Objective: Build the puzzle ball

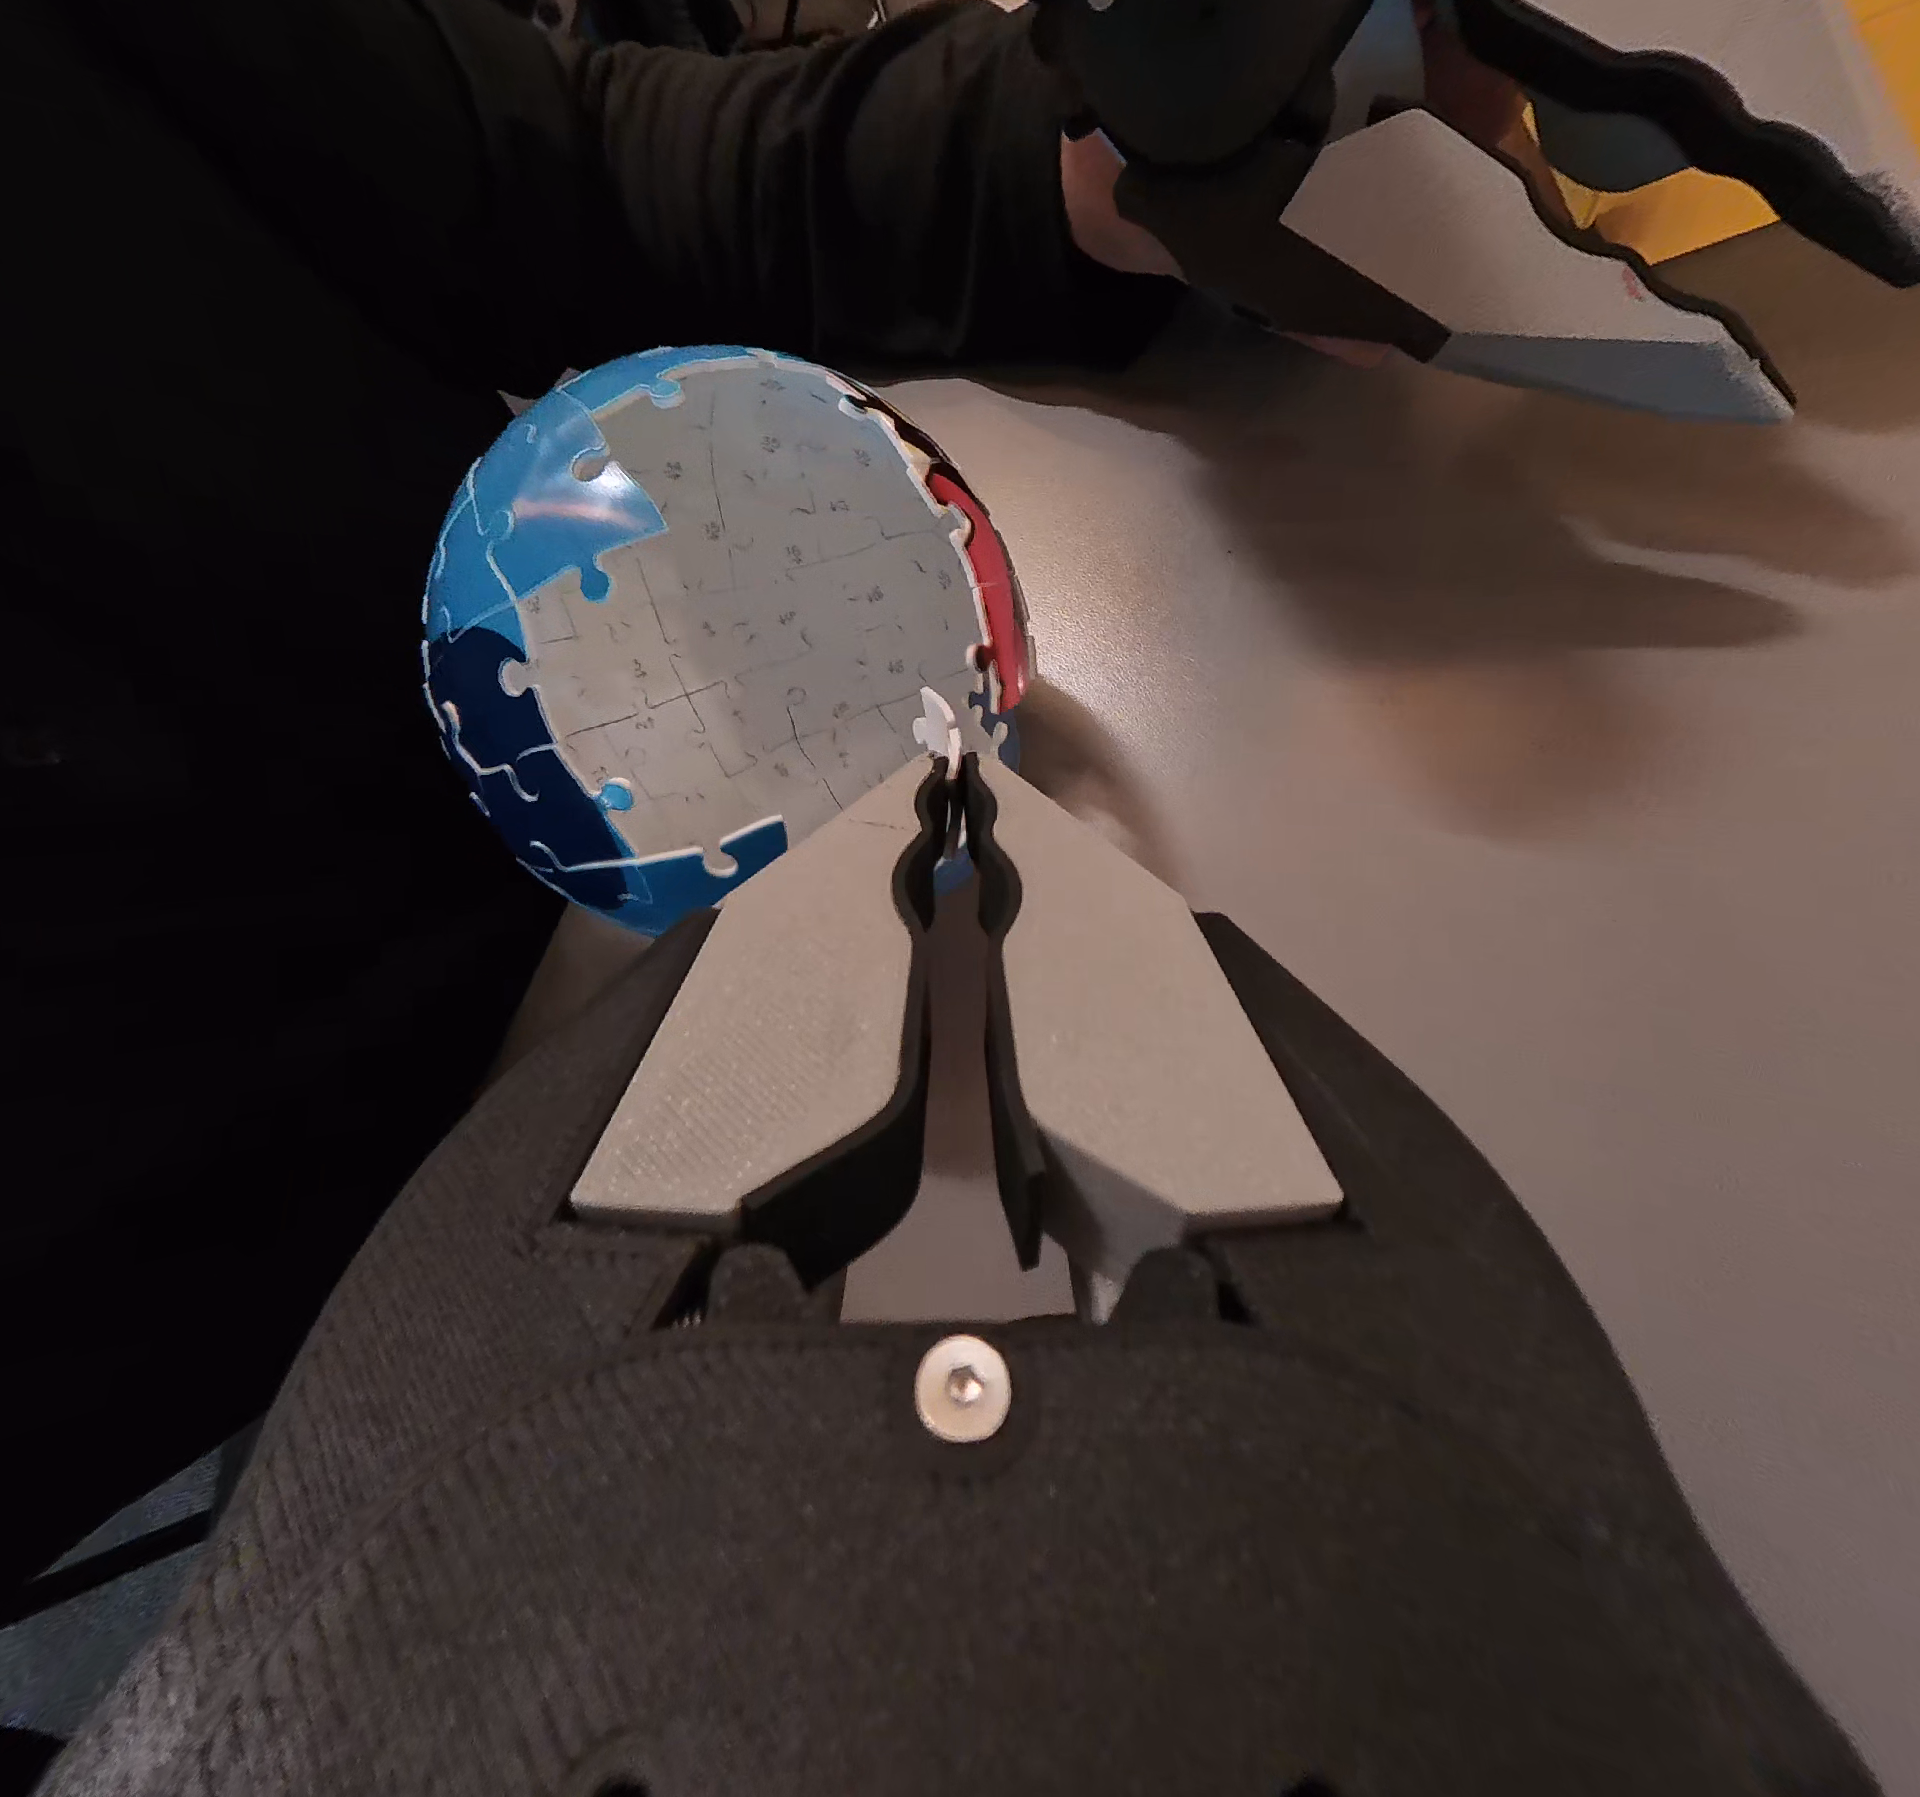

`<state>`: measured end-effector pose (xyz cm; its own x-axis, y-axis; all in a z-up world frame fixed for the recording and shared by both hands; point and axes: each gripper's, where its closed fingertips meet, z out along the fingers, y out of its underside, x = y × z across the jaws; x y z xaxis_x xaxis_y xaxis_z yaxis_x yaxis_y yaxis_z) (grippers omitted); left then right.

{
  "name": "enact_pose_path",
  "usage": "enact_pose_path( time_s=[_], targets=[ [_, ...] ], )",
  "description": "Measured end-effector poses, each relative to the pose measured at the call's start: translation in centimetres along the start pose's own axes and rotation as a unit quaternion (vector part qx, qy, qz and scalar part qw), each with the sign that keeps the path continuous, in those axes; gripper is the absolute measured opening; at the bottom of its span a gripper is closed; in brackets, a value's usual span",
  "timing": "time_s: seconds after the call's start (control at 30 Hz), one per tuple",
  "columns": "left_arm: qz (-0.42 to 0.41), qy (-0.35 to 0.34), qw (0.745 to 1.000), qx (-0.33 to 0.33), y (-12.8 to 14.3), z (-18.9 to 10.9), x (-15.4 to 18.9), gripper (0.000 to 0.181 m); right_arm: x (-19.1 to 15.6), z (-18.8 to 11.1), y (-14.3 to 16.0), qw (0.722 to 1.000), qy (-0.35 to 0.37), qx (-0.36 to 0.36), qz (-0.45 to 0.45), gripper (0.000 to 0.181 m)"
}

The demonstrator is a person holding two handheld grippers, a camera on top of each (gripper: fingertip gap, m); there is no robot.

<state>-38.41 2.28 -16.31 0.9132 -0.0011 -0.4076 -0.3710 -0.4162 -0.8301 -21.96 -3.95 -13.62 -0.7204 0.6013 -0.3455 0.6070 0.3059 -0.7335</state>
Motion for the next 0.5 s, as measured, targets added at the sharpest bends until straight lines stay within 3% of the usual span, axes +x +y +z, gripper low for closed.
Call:
enact_pose_path(
  time_s=[0.27, 0.4, 0.5],
  targets=[
    [-0.021, 0.030, 0.999, -0.015, -0.1, -0.3, 1.3, 0.026, 0.0, 1.7, 0.5, 0.999, 0.020, -0.034, -0.008, 0.000],
    [0.045, 0.023, 0.998, -0.049, -0.3, -1.0, 1.7, 0.026, 0.3, 2.5, 0.7, 0.998, 0.030, -0.054, -0.010, 0.000],
    [0.026, 0.081, 0.991, -0.104, 0.9, -1.9, 3.1, 0.028, 0.3, 3.0, 0.8, 0.997, 0.029, -0.065, -0.014, 0.000]
  ],
)
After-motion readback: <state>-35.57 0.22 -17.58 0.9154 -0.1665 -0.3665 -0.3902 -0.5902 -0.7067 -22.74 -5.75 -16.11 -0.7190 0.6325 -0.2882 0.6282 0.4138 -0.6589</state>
